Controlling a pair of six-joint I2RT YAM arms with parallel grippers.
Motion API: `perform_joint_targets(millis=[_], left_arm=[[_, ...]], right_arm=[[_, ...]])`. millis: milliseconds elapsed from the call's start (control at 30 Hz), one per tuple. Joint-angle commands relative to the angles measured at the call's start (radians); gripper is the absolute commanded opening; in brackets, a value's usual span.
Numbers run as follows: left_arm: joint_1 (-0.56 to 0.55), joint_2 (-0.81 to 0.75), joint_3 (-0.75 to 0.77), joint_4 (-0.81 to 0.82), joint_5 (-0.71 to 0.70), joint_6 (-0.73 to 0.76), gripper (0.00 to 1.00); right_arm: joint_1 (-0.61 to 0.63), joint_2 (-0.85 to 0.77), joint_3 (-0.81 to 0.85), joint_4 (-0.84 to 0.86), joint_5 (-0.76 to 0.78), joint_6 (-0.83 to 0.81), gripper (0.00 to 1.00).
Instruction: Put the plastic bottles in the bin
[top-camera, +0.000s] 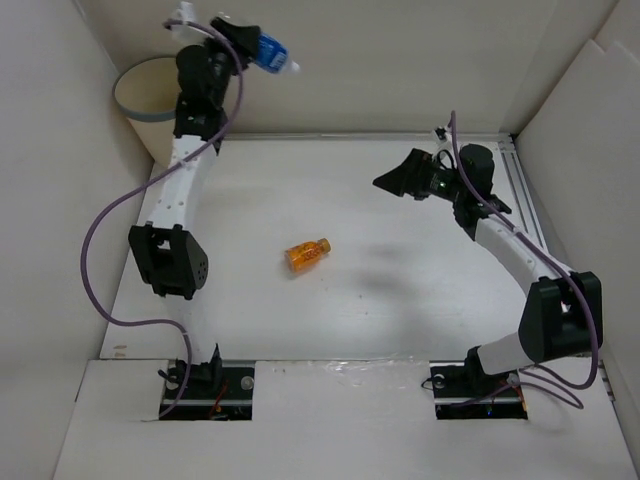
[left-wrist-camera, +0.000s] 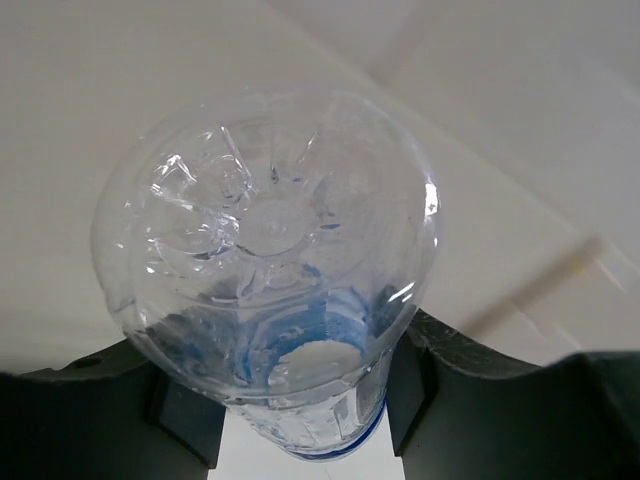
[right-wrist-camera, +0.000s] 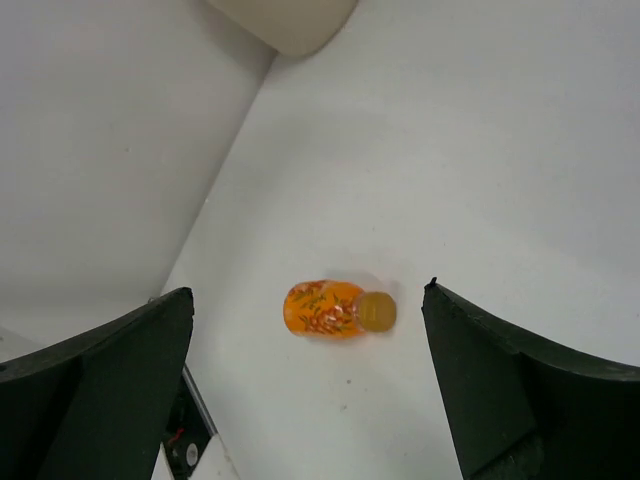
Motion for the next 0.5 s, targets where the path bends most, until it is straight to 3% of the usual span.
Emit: perform_joint_targets(millis=[0,167,333,467], left_arm=[[0.128,0.011,0.141,-0.044,-0.260,0.044,0.00],[0.206,0.020,0.155,0.025,-0.550,0.149,0.00],[0.319,0.040,0.126,0.083,-0.679,0.176,0.00],[0.379,0.091,0.126,0.111,-0.664,0.176,0.00]], right_arm=[[0.021,-0.029,-0.036,0.026,0.001,-0.038,1.00],[0.065,-0.029,-0.089,0.017,0.020,-0.060,1.00],[0.159,-0.038,-0.129,0.017,0.041,-0.101,1.00],[0.179,-0.038,-0.154,0.017,0.041,-0.101,1.00]])
